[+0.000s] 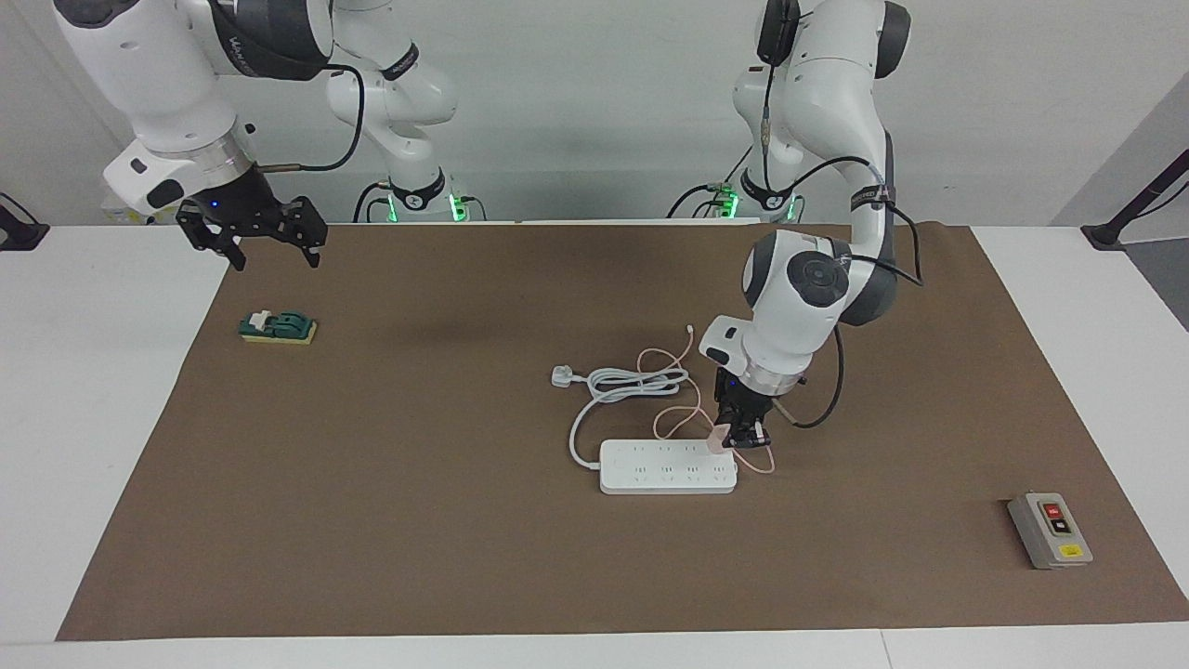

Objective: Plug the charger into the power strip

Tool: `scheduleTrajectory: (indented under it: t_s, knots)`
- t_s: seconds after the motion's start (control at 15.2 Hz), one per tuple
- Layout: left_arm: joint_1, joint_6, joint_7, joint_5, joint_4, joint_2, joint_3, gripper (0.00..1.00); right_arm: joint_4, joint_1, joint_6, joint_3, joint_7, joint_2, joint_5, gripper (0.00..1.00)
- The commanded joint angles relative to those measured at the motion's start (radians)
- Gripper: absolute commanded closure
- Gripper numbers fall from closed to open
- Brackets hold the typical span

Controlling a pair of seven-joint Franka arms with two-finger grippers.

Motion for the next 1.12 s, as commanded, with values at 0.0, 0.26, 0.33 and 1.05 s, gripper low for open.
scheduleTrajectory:
  t_s: [0.0, 0.26, 0.33, 1.05]
  knots:
    - [-0.005, 0.009, 0.060, 0.027, 0.045, 0.058, 0.014, 1.00, -0.014, -0.010, -0.006, 0.007, -0.025, -0.015, -0.016, 0.00]
    - [0.001, -0.010, 0.060, 0.015, 0.051, 0.070, 0.013, 1.00, -0.014, -0.010, -0.006, 0.007, -0.025, -0.015, -0.016, 0.00]
    - [0.003, -0.017, 0.060, 0.015, 0.057, 0.071, 0.013, 1.00, -0.014, -0.010, -0.006, 0.007, -0.025, -0.015, -0.016, 0.00]
    - [-0.003, -0.095, -0.025, 0.015, 0.108, 0.091, 0.019, 1.00, -0.014, -0.010, -0.006, 0.007, -0.025, -0.015, -0.016, 0.00]
